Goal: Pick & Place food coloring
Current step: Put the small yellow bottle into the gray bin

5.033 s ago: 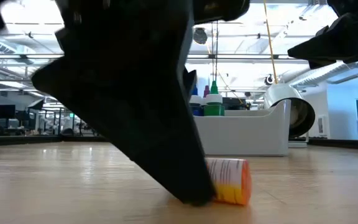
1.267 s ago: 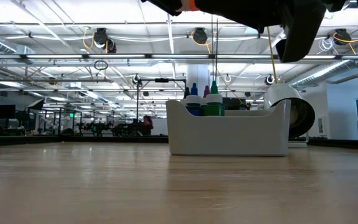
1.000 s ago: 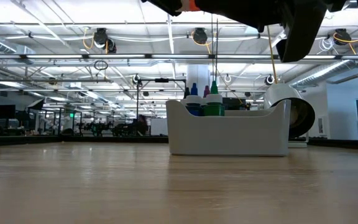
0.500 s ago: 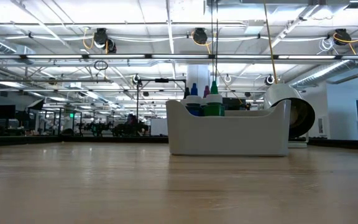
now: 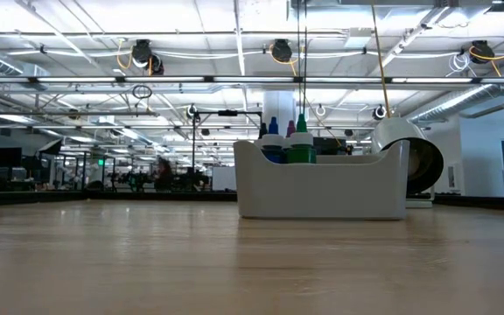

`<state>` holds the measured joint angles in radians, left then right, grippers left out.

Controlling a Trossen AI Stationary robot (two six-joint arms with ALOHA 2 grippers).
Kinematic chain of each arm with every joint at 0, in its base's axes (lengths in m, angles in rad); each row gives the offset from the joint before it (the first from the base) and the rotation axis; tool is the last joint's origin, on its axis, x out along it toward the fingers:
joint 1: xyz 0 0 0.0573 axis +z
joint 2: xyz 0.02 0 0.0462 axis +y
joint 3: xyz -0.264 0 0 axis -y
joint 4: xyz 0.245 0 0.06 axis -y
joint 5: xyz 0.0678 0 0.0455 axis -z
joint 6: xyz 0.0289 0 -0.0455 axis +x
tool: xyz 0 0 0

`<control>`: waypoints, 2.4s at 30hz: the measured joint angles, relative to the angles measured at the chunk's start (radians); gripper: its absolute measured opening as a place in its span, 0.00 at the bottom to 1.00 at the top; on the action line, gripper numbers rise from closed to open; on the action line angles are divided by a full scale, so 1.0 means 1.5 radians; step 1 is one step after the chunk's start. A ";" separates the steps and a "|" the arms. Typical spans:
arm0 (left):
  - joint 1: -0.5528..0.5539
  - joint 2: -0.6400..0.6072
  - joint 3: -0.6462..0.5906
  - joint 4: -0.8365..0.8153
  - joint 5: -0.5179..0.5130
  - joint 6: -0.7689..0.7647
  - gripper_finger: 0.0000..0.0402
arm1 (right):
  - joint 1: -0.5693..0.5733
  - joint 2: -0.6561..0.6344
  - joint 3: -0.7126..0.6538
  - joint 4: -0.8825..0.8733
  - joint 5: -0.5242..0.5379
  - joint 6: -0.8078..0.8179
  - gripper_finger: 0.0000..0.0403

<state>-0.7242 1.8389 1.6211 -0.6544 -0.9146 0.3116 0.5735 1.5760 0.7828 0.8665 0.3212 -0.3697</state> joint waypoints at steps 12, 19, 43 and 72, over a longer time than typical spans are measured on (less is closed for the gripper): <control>-0.006 0.018 -0.006 0.092 0.021 0.196 0.65 | -0.078 0.002 -0.062 0.151 -0.132 0.236 0.15; -0.010 0.093 -0.006 0.263 -0.135 0.509 0.54 | -0.089 0.003 -0.081 0.209 -0.231 0.277 0.15; 0.013 0.123 -0.006 0.420 -0.176 0.647 0.50 | -0.090 0.002 -0.080 0.187 -0.194 0.274 0.15; 0.032 0.123 -0.006 0.417 -0.134 0.594 0.29 | -0.090 0.002 -0.079 0.174 -0.195 0.263 0.15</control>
<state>-0.6768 2.0239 1.6119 -0.0286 -1.1157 1.2022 0.4381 1.5791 0.6647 1.1272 0.0292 0.0254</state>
